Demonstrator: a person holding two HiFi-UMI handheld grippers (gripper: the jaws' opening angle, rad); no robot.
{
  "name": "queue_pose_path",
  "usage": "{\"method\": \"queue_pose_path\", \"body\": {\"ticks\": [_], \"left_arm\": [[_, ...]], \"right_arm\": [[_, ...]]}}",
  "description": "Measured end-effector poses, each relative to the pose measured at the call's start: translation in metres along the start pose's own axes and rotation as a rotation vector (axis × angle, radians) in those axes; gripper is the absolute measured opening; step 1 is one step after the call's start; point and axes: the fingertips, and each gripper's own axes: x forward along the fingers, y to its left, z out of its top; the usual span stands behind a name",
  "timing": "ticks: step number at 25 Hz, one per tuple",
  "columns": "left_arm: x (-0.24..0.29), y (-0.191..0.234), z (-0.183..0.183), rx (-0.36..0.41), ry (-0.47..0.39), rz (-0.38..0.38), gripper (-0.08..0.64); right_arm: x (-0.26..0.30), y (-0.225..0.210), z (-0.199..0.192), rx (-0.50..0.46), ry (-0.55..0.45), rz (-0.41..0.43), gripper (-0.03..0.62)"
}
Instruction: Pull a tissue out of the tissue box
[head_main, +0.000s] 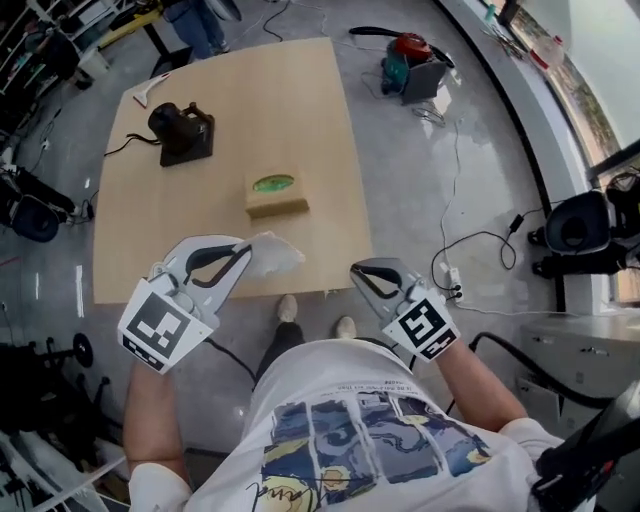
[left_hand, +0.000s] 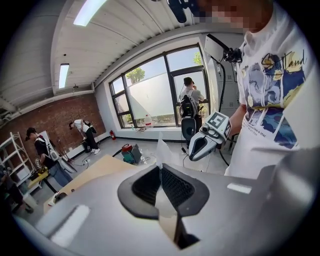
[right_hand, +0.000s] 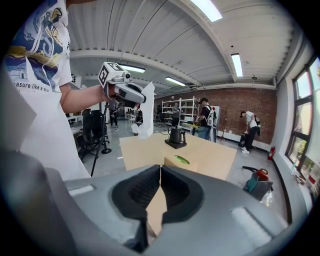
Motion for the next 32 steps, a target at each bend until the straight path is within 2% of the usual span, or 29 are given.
{"method": "queue_pose_path", "body": {"ticks": [3, 12, 18, 32], "left_arm": [[-0.013, 0.0, 0.01, -0.045, 0.012, 0.017, 0.008], [-0.017, -0.004, 0.008, -0.064, 0.009, 0.013, 0.008], [-0.021, -0.005, 0.005, -0.029, 0.011, 0.001, 0.008], [-0.026, 0.013, -0.011, -0.003, 0.023, -0.036, 0.008]], "right_arm": [[0.004, 0.005, 0.004, -0.002, -0.018, 0.023, 0.005], [0.005, 0.014, 0.006, -0.029, -0.011, 0.011, 0.005], [0.004, 0.018, 0.011, -0.029, -0.008, 0.002, 0.005], [0.031, 0.022, 0.021, -0.027, 0.012, -0.002, 0.005]]}}
